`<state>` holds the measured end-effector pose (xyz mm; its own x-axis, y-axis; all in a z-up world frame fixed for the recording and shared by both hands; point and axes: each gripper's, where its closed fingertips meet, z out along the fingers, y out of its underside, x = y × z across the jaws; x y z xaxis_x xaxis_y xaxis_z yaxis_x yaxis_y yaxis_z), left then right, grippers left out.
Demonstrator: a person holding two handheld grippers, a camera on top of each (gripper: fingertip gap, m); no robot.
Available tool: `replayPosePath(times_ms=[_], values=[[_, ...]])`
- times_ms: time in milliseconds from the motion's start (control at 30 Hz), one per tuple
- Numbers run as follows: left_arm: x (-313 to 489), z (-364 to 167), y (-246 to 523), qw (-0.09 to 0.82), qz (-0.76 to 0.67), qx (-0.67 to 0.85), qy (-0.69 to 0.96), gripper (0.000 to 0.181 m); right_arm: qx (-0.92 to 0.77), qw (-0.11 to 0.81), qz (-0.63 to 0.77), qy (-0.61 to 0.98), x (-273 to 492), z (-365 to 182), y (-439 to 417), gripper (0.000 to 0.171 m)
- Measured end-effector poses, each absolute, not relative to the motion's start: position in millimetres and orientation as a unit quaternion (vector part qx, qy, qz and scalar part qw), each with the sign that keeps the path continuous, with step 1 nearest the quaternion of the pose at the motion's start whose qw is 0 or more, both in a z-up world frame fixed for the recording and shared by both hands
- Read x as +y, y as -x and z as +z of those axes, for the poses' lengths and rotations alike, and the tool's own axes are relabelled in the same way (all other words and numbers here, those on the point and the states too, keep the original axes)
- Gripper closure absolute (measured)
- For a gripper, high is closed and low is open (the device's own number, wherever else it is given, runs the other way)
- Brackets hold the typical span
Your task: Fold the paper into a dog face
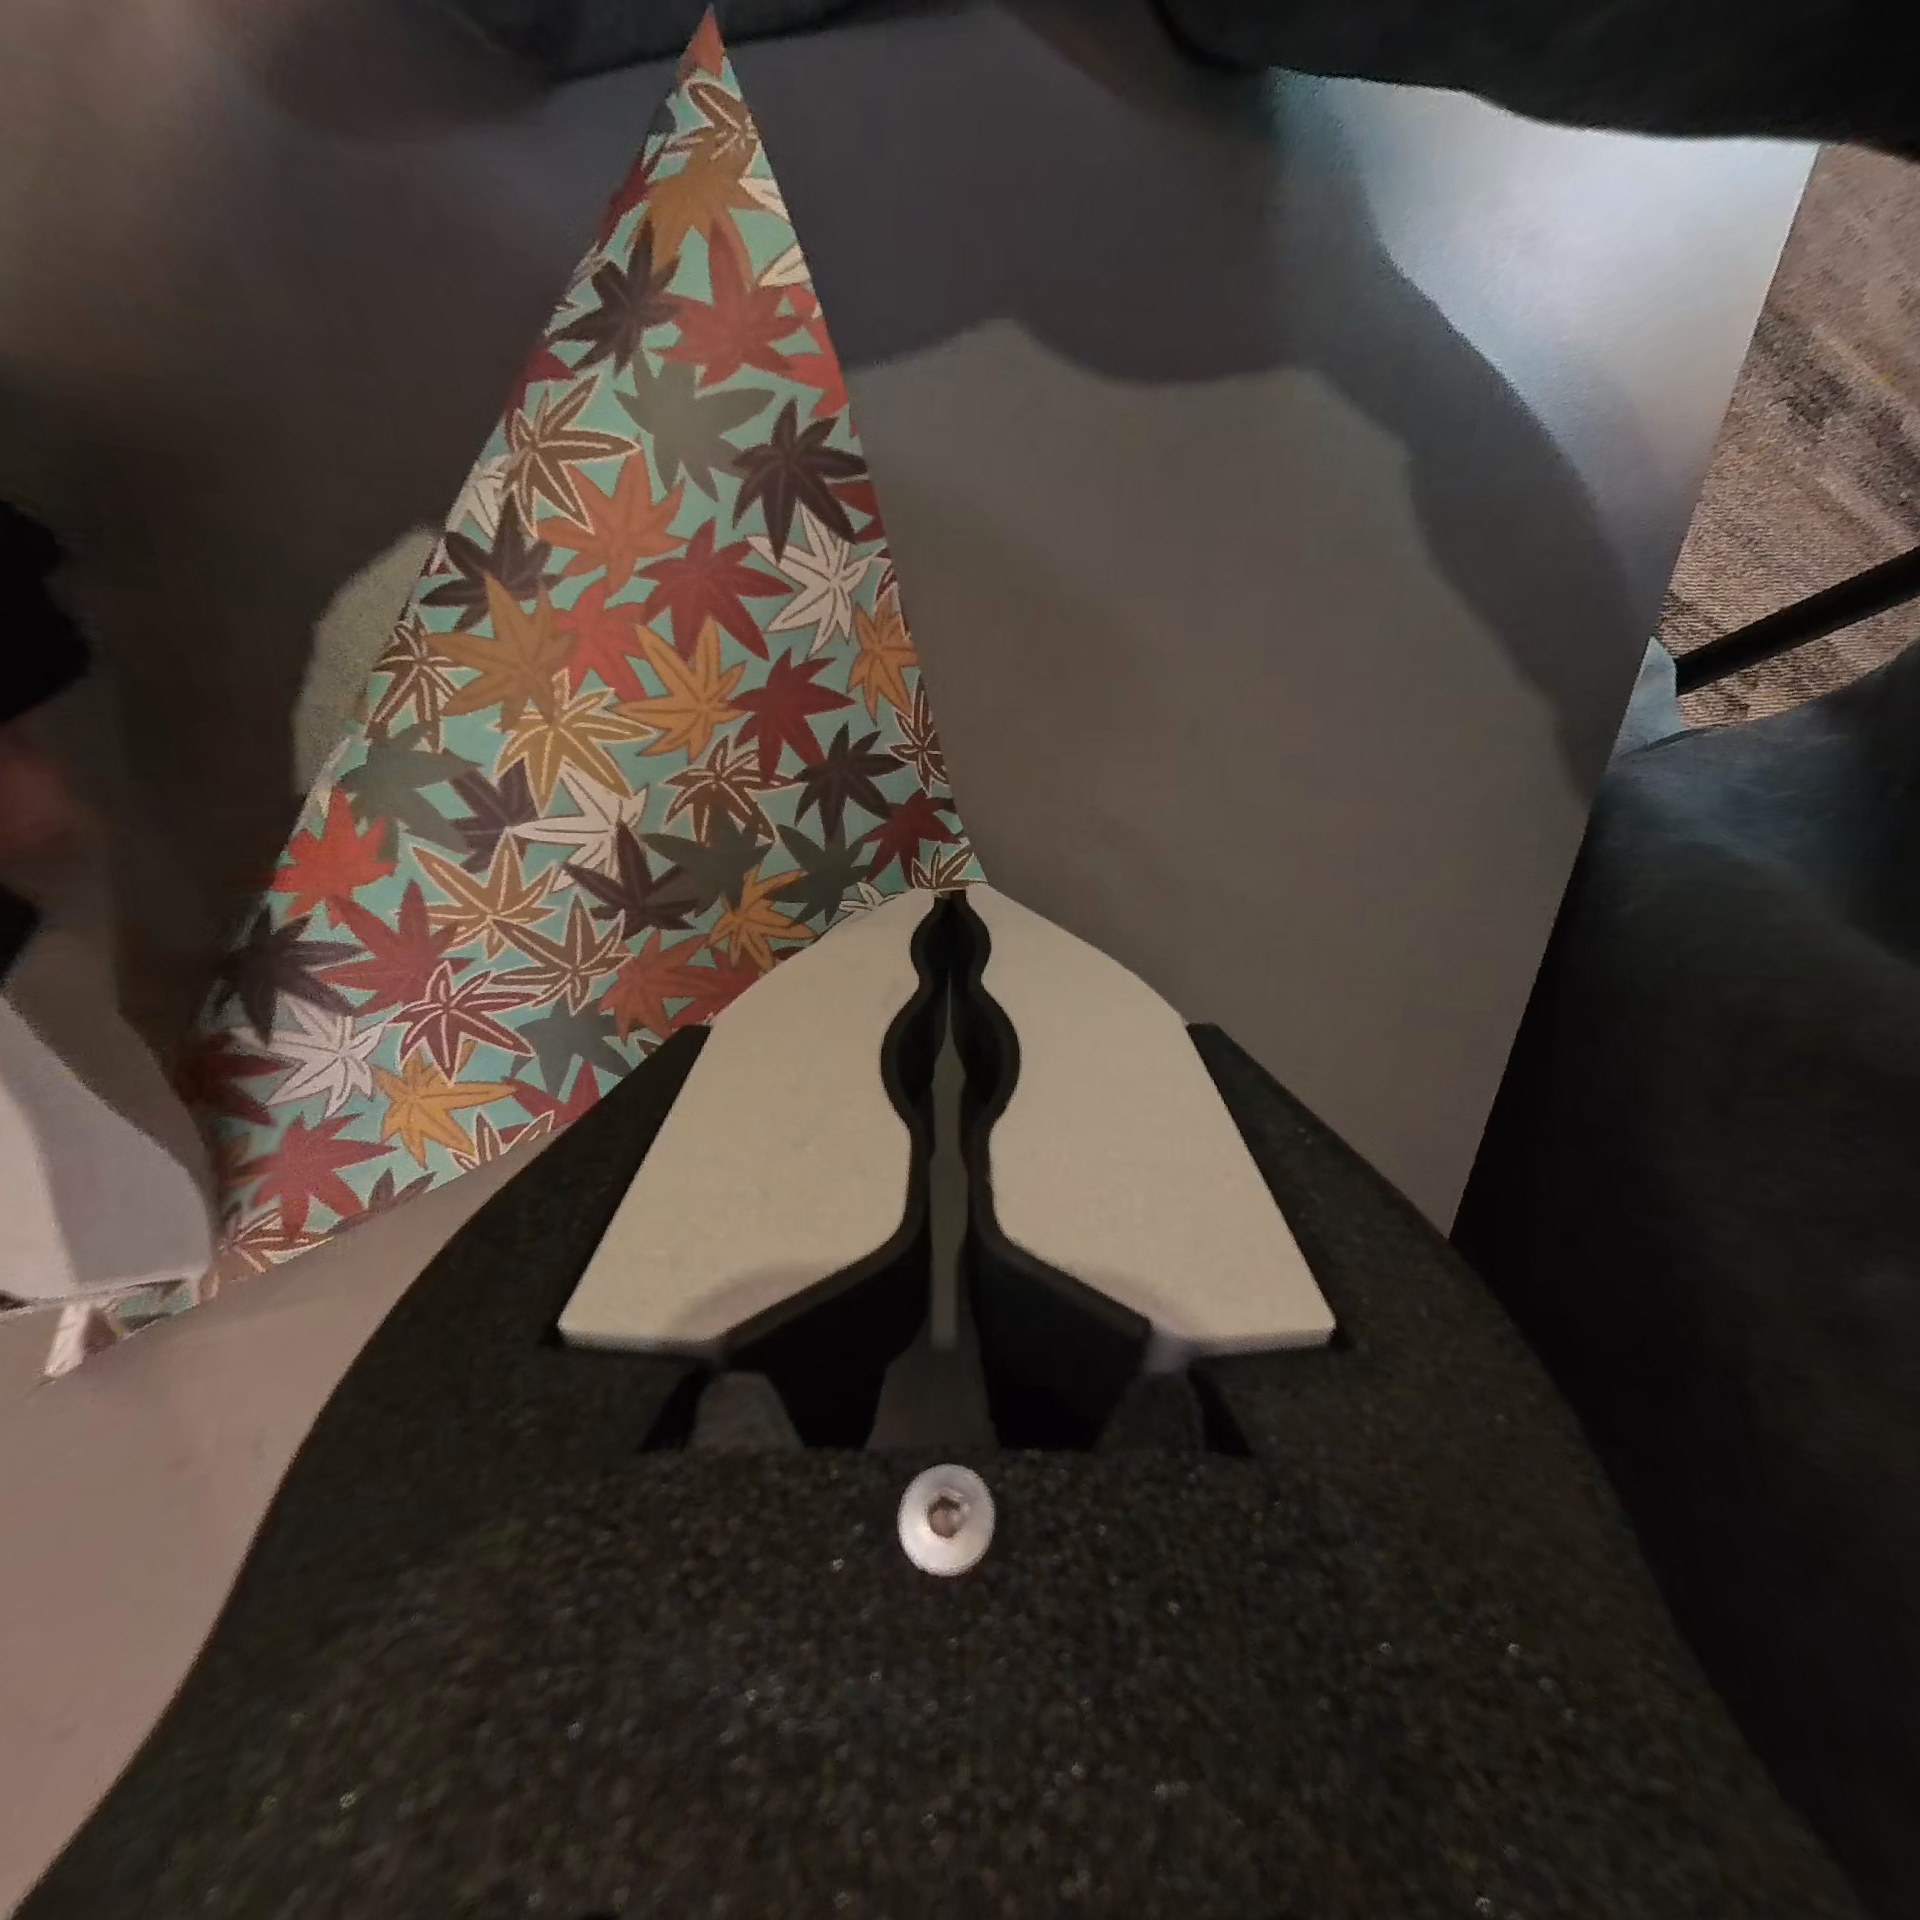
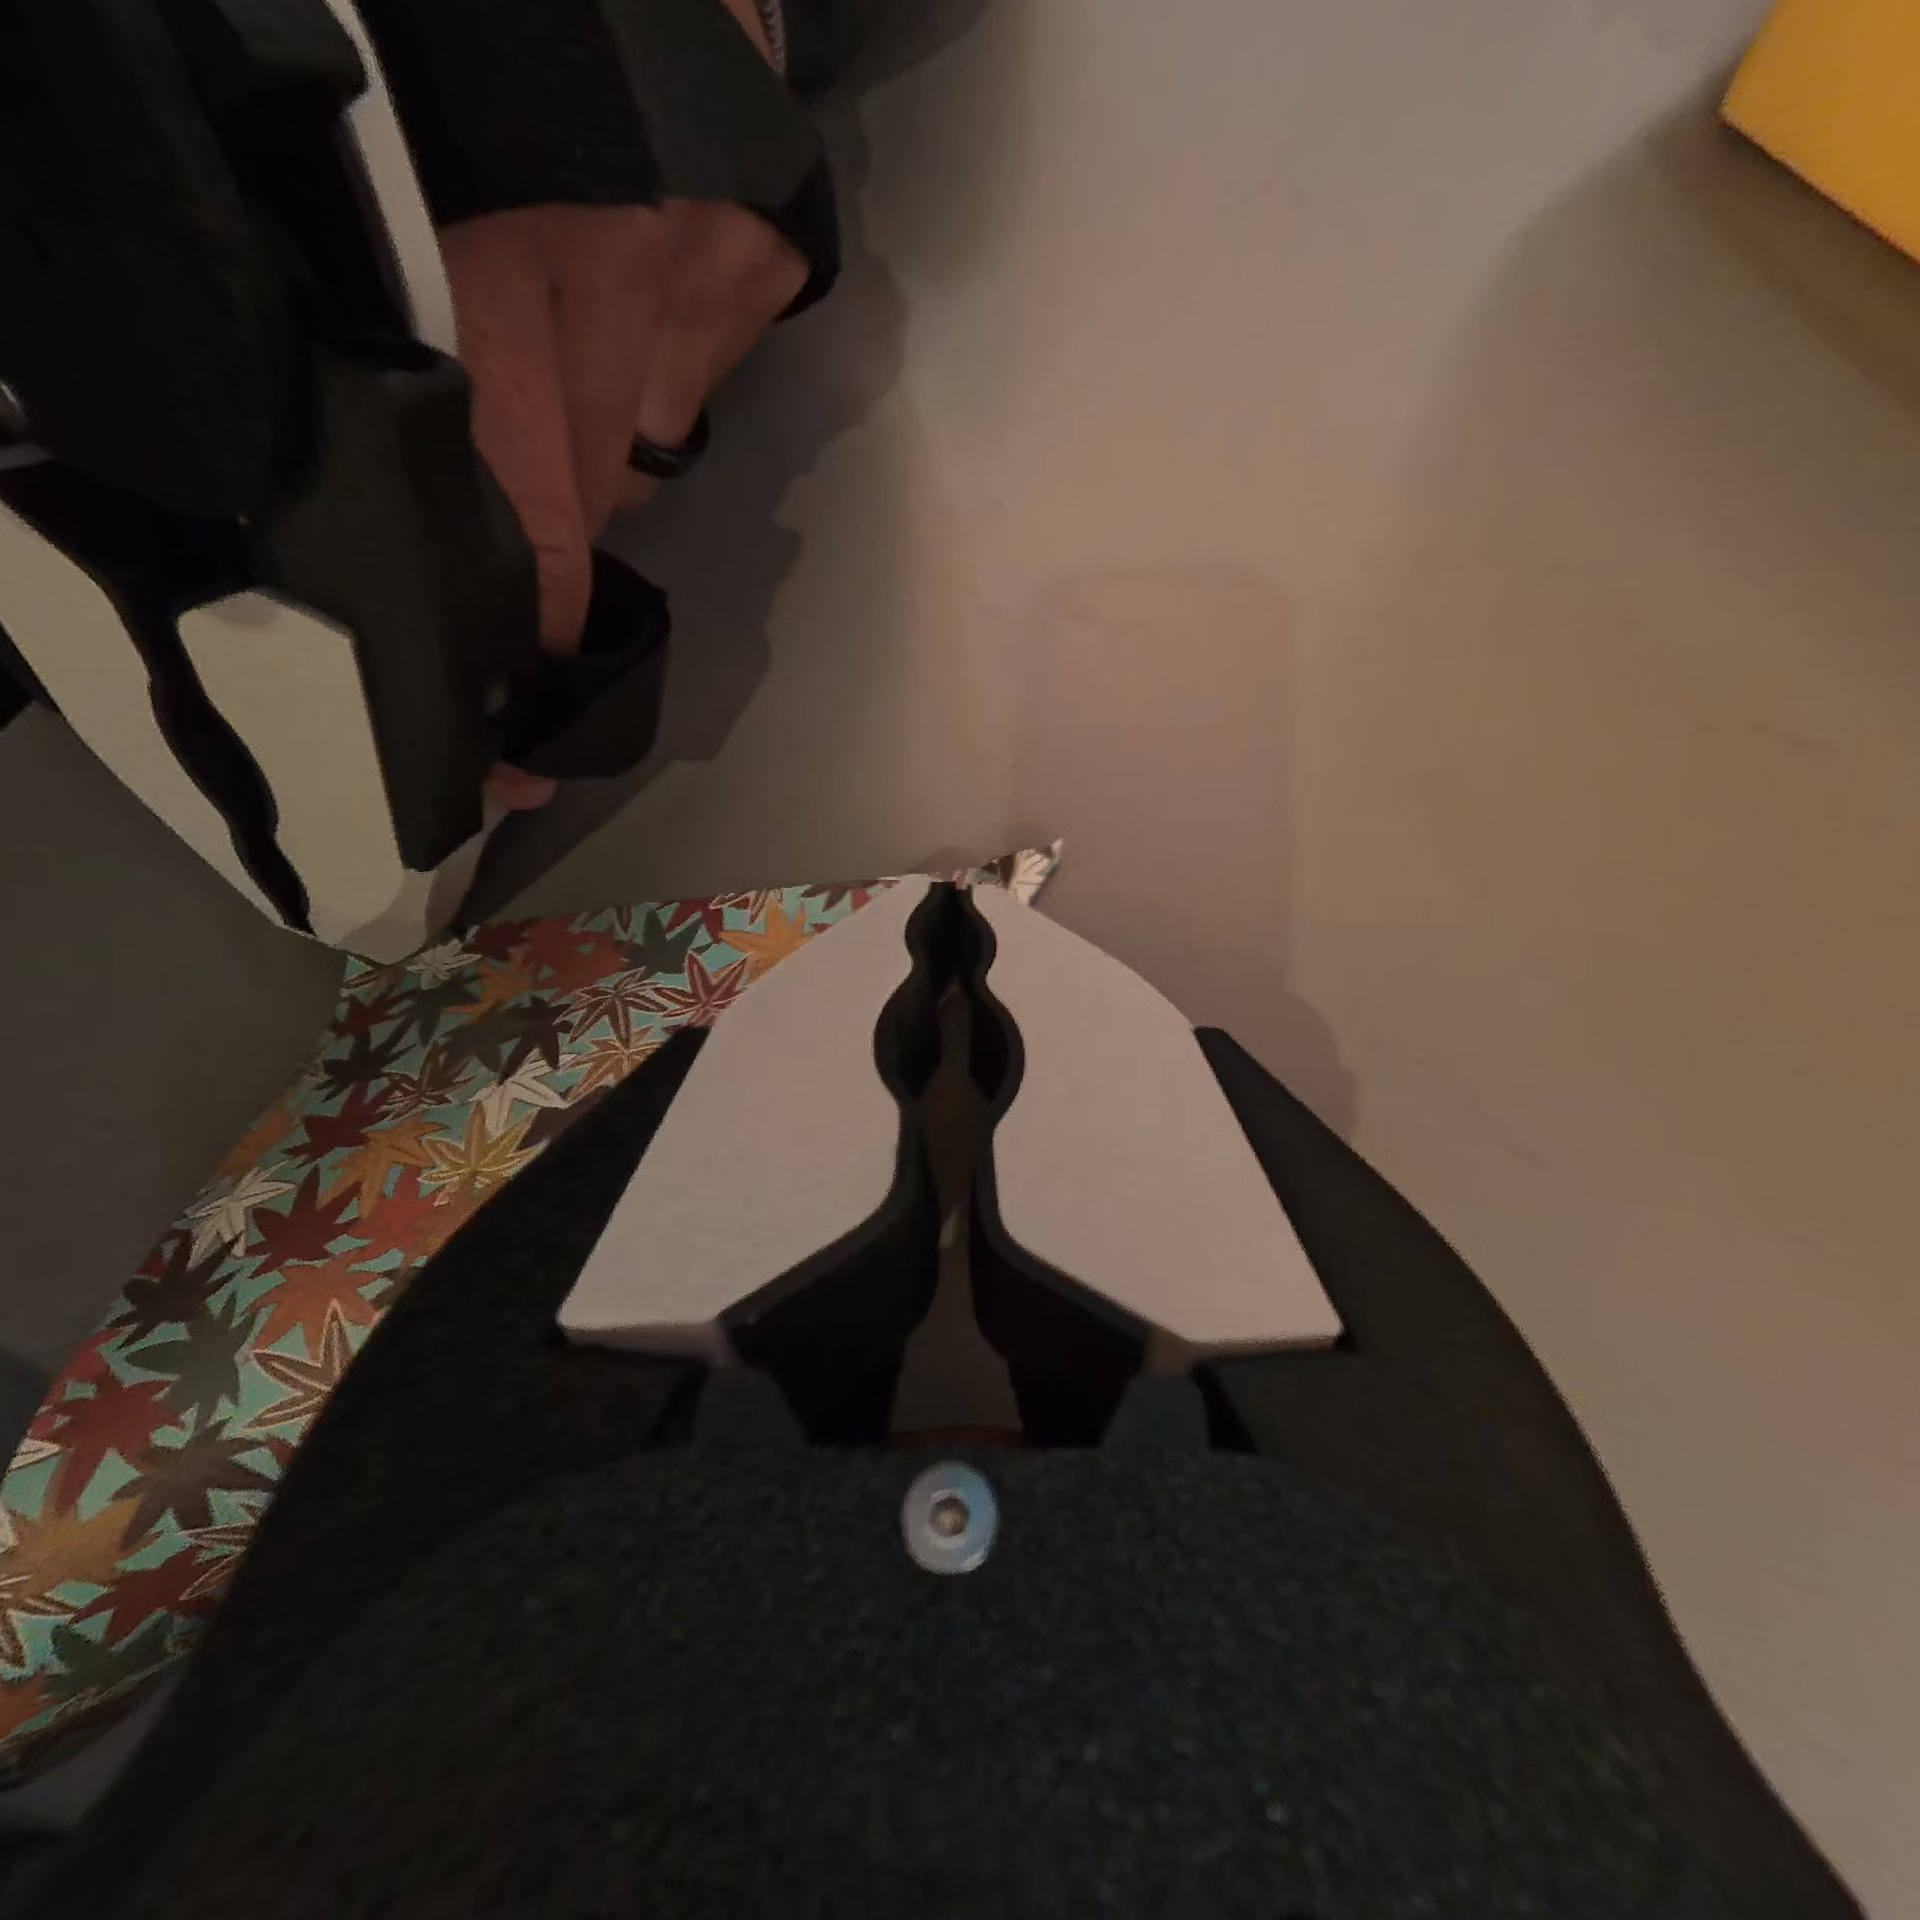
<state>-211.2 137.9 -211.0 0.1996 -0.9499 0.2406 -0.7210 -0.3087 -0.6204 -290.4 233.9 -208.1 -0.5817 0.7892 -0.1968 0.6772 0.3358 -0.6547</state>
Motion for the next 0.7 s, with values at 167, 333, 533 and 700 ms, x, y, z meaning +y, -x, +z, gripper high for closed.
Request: replayPosePath(times_ms=[167,333,533,700], values=[[139,-211,212,0.19,-0.302,0.556,0.751,0.181,-0.819,0.086,0.351,0.445,238,-209,296,0.171],[140,-211,212,0.189,-0.304,0.554,0.752,0.181,-0.819,0.116,0.335,0.45,246,-209,301,0.171],[141,-212,212,0.188,-0.304,0.555,0.751,0.181,-0.807,0.107,0.375,0.443,238,-190,298,0.171],[142,-212,213,0.188,-0.303,0.555,0.751,0.181,-0.821,0.099,0.362,0.43,239,-183,292,0.171]])
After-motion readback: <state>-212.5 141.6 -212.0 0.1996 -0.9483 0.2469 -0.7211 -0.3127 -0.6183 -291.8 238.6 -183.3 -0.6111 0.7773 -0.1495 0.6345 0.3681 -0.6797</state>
